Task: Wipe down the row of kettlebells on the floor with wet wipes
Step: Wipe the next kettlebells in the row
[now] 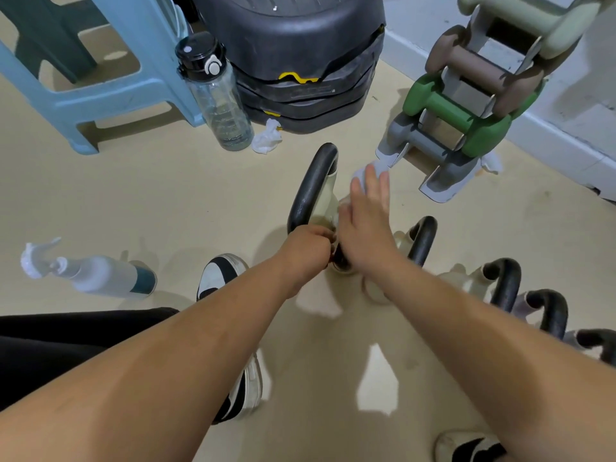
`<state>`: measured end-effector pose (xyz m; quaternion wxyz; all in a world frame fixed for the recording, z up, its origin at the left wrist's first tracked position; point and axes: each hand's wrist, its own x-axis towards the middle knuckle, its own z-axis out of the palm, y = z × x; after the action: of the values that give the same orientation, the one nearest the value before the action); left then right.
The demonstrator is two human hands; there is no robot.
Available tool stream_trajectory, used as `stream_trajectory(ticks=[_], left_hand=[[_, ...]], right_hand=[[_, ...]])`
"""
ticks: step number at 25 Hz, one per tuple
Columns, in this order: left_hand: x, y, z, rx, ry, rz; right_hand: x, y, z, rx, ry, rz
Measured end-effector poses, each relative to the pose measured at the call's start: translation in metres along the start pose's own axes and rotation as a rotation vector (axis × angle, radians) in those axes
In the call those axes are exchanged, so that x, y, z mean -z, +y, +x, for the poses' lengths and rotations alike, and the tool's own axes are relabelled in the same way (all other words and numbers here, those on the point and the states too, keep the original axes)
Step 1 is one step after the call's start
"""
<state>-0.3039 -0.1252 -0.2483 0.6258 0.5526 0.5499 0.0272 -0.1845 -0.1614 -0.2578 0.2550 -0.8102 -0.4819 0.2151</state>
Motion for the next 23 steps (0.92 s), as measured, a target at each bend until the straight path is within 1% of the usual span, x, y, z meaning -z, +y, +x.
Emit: stream_trajectory(ticks=[3,5,6,7,10,13,15,16,20,21,23], left_hand=[[-0.001,-0.004,0.007,0.017,-0.02,0.127],[-0.001,-0.002,0.009,0.034,-0.034,0.152],[0.0,-0.001,0.008,0.046,-0.036,0.157],[0.0,-0.001,0.008,0.054,-0.035,0.152],[0.003,-0.001,0.006,0.06,-0.023,0.092],[0.005,-0.001,0.003,0.032,-0.019,0.067],[0.005,0.0,-0.001,0.028,-0.031,0.065],[0.006,-0.001,-0.002,0.029,-0.047,0.077],[0.009,-0.007,0.0,0.035,-0.047,0.16],[0.009,-0.007,0.0,0.035,-0.043,0.17],[0.008,-0.006,-0.002,0.039,-0.029,0.171]], right_hand=[[0.029,-0.002,0.05,-0.22,-0.101,0.186],[0.045,-0.002,0.059,-0.346,-0.177,0.328],[0.048,-0.002,0.059,-0.396,-0.184,0.382],[0.048,-0.004,0.056,-0.417,-0.161,0.424],[0.029,-0.019,0.028,-0.42,0.012,0.507],[0.006,-0.03,-0.013,-0.497,0.002,0.526],[-0.002,-0.028,-0.035,-0.454,-0.025,0.498],[-0.005,-0.025,-0.044,-0.413,-0.034,0.446],[-0.028,-0.017,-0.092,-0.239,-0.057,0.151],[-0.035,-0.014,-0.099,-0.233,-0.073,0.115],[-0.037,-0.015,-0.099,-0.225,-0.073,0.141]])
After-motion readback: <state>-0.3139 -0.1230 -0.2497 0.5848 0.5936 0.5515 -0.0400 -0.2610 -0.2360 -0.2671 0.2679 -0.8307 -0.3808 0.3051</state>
